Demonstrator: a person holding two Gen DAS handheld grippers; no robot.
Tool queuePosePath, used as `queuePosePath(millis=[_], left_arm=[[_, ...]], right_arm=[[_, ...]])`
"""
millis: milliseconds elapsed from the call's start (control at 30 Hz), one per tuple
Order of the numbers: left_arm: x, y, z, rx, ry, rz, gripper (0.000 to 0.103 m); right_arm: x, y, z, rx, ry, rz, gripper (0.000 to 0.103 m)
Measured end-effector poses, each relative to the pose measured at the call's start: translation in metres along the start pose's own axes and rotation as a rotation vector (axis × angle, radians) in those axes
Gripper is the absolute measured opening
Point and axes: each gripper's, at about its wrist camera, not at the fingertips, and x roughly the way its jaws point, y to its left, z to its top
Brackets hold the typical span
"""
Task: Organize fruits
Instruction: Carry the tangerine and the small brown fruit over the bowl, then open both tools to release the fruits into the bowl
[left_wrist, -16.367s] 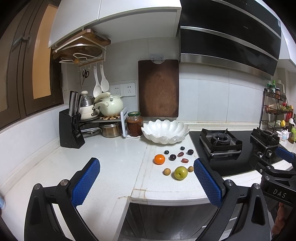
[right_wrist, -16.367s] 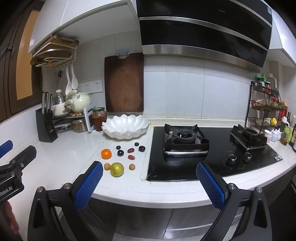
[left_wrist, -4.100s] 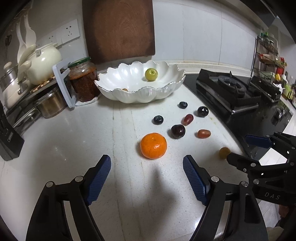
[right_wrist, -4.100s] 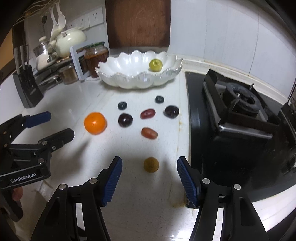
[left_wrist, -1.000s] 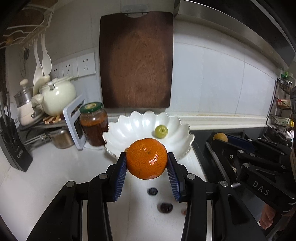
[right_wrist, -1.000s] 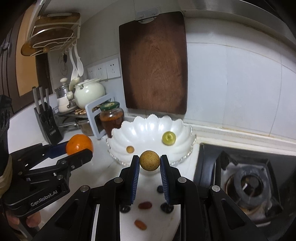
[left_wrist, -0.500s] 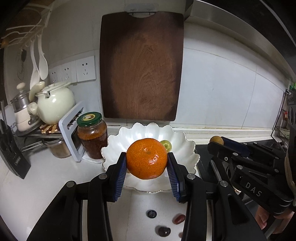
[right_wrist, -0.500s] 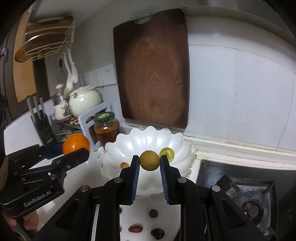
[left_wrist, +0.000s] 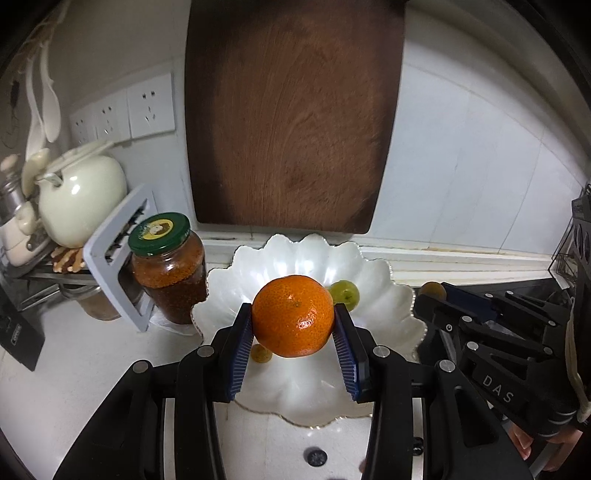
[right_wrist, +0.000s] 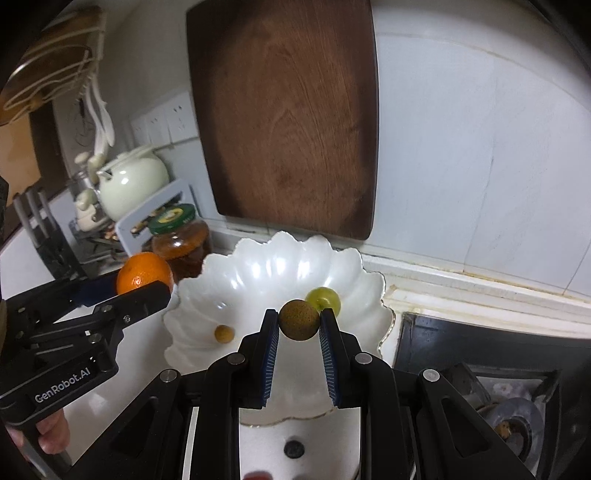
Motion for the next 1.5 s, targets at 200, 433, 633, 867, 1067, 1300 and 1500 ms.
queuePosePath(millis=[200,433,633,867,1067,1300,1500], left_arm=[[0.038,0.011,0.006,0.018,0.069,0.021,0.042],[0.083,0.017,0.007,0.035,0.160,0.022,0.042],[0.114,0.019,0.007,0.039,0.224,0.014,0.042],[0.141,0.018,0.004,0.070,0.283,0.027,0.042],[0.151,0.017,0.003,0.077,0.303,0.018,0.043],[0.154,0.019,0.003,0.074,0.303,0.039,0.050],[0.118,0.022,0.009,0.073,0.229,0.057,0.060]], right_arm=[[0.035,-0.003,0.006,0.001,0.099,-0.044,0.024],[0.071,-0.007,0.006,0.001,0.192,-0.070,0.024],[0.096,-0.015,0.003,0.037,0.258,-0.062,0.024],[0.116,-0.016,-0.001,0.032,0.316,-0.083,0.024],[0.126,-0.017,-0.003,0.029,0.340,-0.088,0.025],[0.126,-0.014,-0.003,0.022,0.326,-0.111,0.042],[0.106,-0.015,-0.006,0.044,0.287,-0.104,0.042]])
